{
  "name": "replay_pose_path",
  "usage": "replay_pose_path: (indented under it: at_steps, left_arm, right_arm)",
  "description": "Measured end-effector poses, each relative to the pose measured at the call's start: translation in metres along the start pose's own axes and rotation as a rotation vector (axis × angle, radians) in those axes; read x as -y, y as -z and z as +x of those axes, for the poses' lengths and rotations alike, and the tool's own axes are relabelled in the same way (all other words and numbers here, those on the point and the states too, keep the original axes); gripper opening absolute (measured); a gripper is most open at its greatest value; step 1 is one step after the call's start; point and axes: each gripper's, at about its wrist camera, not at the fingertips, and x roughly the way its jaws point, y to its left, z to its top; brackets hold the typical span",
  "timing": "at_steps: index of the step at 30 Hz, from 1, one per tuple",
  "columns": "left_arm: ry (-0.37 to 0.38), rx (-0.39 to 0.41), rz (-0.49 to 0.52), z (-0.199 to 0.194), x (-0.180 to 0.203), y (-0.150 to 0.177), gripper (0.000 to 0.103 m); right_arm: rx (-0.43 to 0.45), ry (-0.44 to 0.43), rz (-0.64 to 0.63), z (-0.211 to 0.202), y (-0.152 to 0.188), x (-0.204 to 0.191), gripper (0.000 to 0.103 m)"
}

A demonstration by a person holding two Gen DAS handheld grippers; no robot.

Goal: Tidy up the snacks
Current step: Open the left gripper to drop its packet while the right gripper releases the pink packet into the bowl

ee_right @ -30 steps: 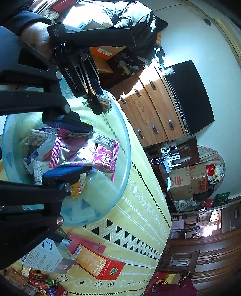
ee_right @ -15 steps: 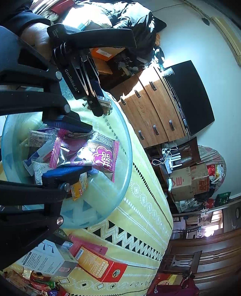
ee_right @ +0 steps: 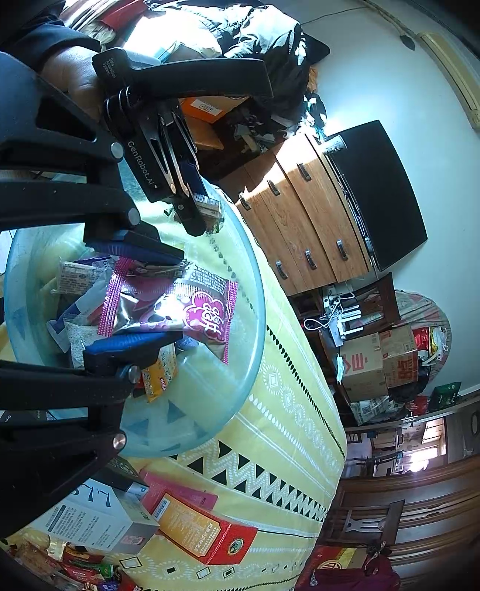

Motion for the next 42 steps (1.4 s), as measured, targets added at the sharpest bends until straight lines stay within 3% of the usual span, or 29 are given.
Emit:
replay_pose_path:
  at_steps: [42]
  left_arm:
    - [-0.004,-0.012,-0.001,0.0049,0.0002,0.0055,0.04]
  right_arm:
    - [-0.012,-0.003,0.01,0.0068,0.006,-0.0042,0.039]
